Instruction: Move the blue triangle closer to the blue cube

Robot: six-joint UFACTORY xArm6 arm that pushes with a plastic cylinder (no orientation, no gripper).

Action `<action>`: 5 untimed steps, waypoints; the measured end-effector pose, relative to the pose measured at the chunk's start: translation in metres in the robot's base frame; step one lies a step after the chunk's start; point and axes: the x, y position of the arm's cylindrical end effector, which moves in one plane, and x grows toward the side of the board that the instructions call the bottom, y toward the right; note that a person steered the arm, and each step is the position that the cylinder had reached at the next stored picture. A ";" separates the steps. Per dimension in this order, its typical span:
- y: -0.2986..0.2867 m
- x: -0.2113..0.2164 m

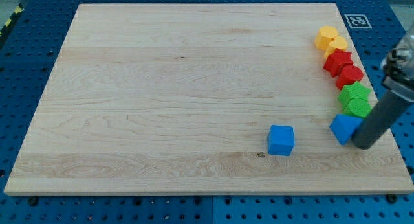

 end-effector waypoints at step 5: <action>-0.031 -0.026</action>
